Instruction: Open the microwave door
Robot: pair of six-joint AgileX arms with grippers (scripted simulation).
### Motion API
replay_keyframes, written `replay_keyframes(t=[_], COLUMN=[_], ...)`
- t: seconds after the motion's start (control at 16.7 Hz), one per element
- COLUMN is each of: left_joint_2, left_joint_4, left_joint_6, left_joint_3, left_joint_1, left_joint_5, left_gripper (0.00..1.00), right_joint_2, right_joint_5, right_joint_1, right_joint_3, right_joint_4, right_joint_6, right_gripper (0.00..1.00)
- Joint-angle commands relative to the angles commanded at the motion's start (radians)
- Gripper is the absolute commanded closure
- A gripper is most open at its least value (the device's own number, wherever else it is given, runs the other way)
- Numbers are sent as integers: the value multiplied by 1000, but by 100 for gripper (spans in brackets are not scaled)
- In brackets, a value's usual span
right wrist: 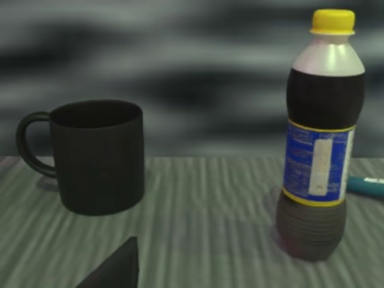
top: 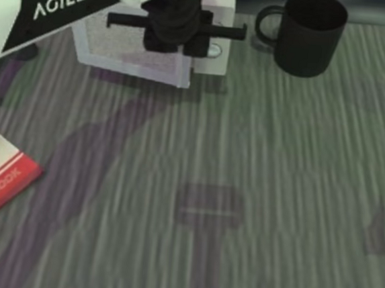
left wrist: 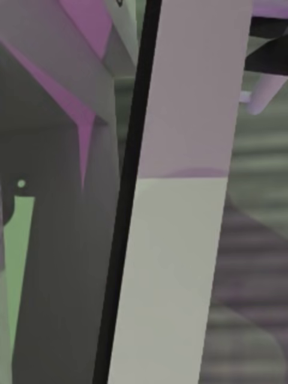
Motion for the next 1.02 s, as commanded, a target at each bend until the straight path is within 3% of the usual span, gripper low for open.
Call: replay_keyframes(t=[1.02], left_joint_2=[-19], left_joint_4=[18], left_joint_6=[24], left_joint_3=[-40], left_joint_1=[-2], left_joint_5=[16], left_gripper=[100], right_joint_2=[0], right_joint_5=[0], right_joint_1=[0], right_joint_3=[0], right_joint_4=[0], right_joint_6=[0], right_gripper=[0])
